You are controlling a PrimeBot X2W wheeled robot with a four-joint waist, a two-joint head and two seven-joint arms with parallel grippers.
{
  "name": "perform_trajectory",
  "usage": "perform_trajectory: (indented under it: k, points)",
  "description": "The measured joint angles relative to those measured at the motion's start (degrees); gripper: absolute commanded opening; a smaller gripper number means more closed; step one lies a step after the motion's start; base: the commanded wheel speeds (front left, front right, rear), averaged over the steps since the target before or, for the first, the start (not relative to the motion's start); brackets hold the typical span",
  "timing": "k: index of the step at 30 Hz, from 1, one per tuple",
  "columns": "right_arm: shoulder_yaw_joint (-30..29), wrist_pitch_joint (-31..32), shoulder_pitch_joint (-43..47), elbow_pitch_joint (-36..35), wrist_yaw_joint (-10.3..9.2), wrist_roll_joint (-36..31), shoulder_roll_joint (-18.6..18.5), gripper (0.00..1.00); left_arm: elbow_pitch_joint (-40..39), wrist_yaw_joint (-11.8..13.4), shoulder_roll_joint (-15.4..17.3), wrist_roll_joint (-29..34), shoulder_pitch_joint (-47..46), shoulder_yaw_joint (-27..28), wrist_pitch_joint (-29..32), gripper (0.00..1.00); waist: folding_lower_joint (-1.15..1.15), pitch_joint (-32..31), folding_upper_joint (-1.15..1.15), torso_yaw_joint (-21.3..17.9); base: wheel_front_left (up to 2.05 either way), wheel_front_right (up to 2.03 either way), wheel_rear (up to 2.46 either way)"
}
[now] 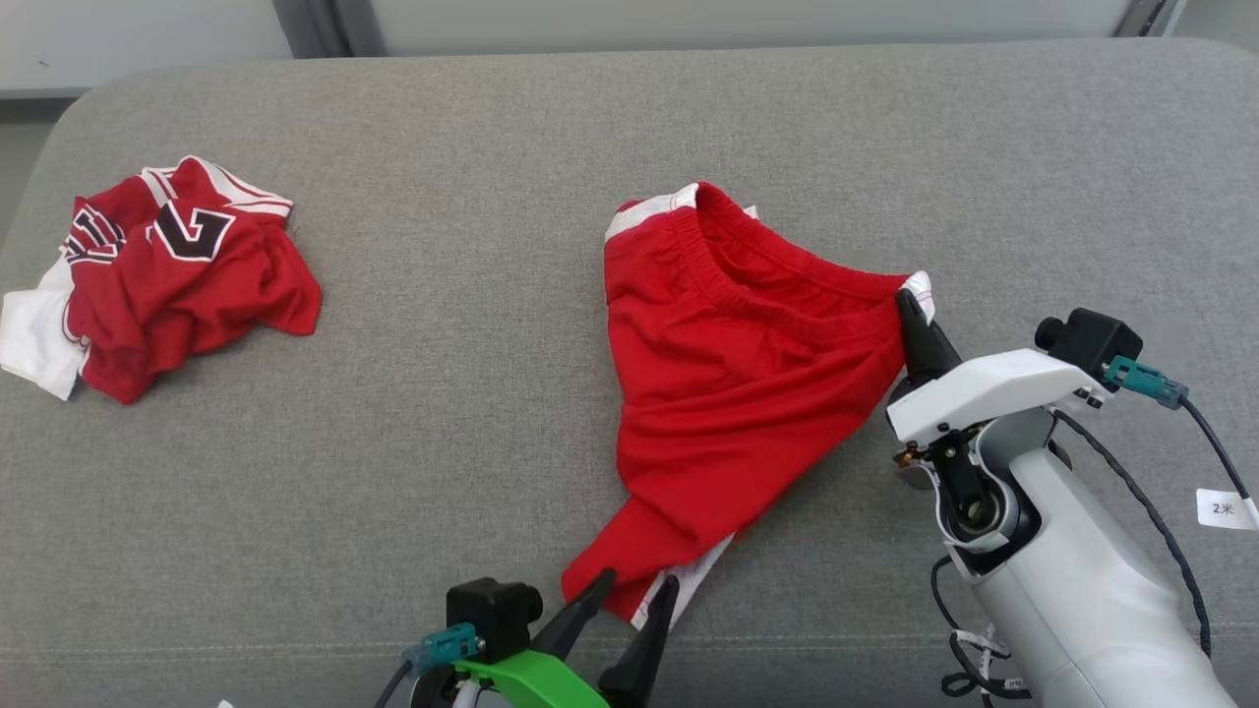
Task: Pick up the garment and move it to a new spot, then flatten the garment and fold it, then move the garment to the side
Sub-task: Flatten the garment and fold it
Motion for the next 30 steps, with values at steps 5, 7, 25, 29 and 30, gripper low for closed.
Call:
perform_trajectory:
  k: [5,7,25,29,30]
  points:
    - [-0.14,-0.43,0.00,-0.01,0.14,0.04,0.30,0.00,2.19,-0.22,0.00,0.04,0.00,-1.92,2.94,1.00,0.00,0.85,0.00,-0.53,0.00,0.00,0.00]
    - [-0.12,-0.51,-0.01,-0.01,0.26,0.04,0.37,0.00,2.97,-0.22,0.02,-0.02,0.03,-2.27,4.20,1.00,0.00,0.95,0.00,-0.50,0.00,0.00,0.00]
    - [0.25,-0.71,-0.33,-0.05,0.75,0.04,0.54,0.00,6.03,-0.63,0.00,2.54,-2.88,-4.98,3.04,1.00,0.00,2.08,0.00,1.25,0.00,0.00,0.00]
    - [0.46,-0.65,-0.46,-0.03,0.76,0.04,0.55,0.00,7.44,-1.27,-0.03,4.38,-3.21,-6.36,2.53,1.00,0.00,2.37,0.00,1.13,0.00,0.00,0.00]
    - [0.59,-0.65,-0.48,-0.03,0.76,0.04,0.59,0.00,7.90,-1.27,-0.02,4.72,-3.21,-6.47,2.42,1.00,0.00,2.46,0.00,1.04,0.00,0.00,0.00]
